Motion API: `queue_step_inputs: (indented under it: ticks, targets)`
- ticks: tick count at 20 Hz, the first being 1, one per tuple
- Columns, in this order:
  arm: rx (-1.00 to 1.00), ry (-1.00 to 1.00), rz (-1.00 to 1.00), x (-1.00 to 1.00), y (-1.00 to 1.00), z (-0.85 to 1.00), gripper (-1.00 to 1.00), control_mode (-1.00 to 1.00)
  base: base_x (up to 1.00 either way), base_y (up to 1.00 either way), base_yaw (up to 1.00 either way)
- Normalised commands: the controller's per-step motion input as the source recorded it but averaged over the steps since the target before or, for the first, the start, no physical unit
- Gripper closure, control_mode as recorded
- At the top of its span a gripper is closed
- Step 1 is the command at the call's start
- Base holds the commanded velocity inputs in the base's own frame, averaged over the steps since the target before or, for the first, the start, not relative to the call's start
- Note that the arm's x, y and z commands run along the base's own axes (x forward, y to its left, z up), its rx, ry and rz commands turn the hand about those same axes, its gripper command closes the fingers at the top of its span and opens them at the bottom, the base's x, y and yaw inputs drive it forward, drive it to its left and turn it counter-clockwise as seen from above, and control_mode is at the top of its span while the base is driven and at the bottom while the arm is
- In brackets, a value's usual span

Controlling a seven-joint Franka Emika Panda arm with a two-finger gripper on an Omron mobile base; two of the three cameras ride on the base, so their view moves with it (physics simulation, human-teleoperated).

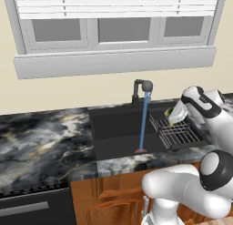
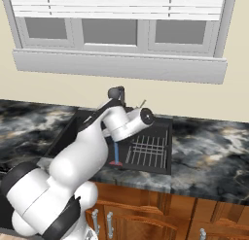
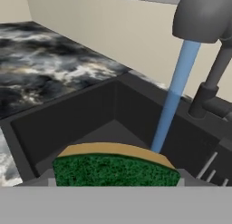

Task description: Soak the sponge with water for a few seconds and then drop it inside the sink.

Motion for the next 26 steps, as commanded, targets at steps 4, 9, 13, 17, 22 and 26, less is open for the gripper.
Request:
queue_step_inputs:
  ticks: [4, 9, 13, 17, 22, 26]
  targets:
    - [0.04, -0.02, 0.0, 0.03, 0.0, -0.12, 1.0, -1.0, 0.0, 0.0, 0.0]
    - [0.04, 0.0, 0.0, 0.02, 0.03, -0.07, 1.0, -1.0, 0.0, 0.0, 0.0]
    - [0.03, 0.0, 0.0, 0.07, 0.1, -0.03, 1.0, -1.0, 0.0, 0.0, 0.0]
    - [0.0, 0.0, 0.0, 0.17, 0.14, 0.0, 1.0, -1.0, 0.0, 0.0, 0.0]
    - [0.0, 0.0, 0.0, 0.25, 0.15, -0.07, 1.0, -1.0, 0.0, 0.0, 0.0]
    - [0.0, 0.0, 0.0, 0.2, 0.13, -0.13, 1.0, -1.0, 0.0, 0.0, 0.0]
